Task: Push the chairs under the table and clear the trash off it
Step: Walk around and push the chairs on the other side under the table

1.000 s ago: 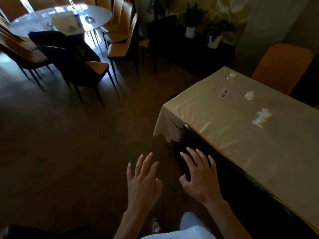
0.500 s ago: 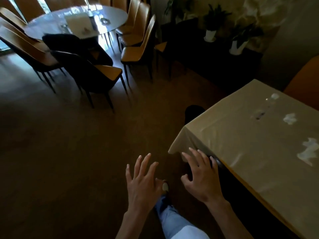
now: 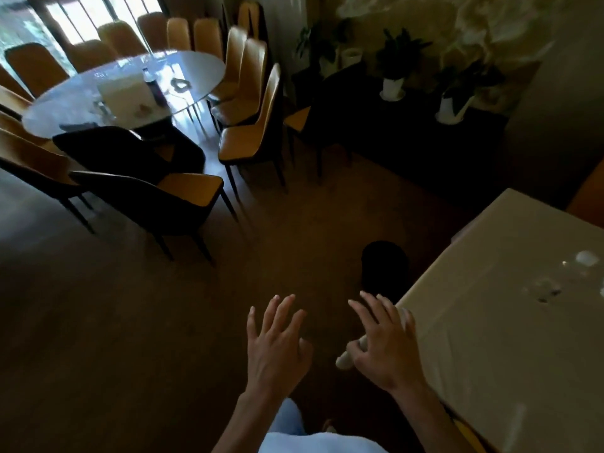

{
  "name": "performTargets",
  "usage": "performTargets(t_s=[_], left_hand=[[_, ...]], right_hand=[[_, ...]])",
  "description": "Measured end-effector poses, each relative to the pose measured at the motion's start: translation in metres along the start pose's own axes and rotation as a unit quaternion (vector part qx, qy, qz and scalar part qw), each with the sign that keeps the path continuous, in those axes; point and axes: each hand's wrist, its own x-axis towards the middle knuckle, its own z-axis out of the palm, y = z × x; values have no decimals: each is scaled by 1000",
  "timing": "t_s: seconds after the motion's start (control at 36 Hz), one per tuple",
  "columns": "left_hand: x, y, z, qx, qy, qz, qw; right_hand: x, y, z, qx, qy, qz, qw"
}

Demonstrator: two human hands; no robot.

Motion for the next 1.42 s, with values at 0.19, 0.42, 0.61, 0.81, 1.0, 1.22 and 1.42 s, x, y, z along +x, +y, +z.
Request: performTargets(t_s=[0.19,0.42,0.61,0.81,1.0,1.22,1.42], left_hand=[[108,-19,6,-2,-2,19,1000],[267,-41,-3,-37,-33,75,996],[419,-70,-26,-43,-27,134,990],[527,-78,-38,-44,-30,173,983],[616,-58,-36,-63,-52,204,976],[741,-5,-20,-32,-64,251,965],[865,83,-16,-13,-106,299,948]], right_hand=[[99,2,-1,-16,5,35,999],[253,1,-1,-16,2,77,997],[386,-13,-29,-9,-9,132,991],[467,-7,-47,-5,12,179,984],[541,23,-58,3,-3,223,975],[636,101,-80,6,11,272,962],[717,200,-124,20,35,321,946]])
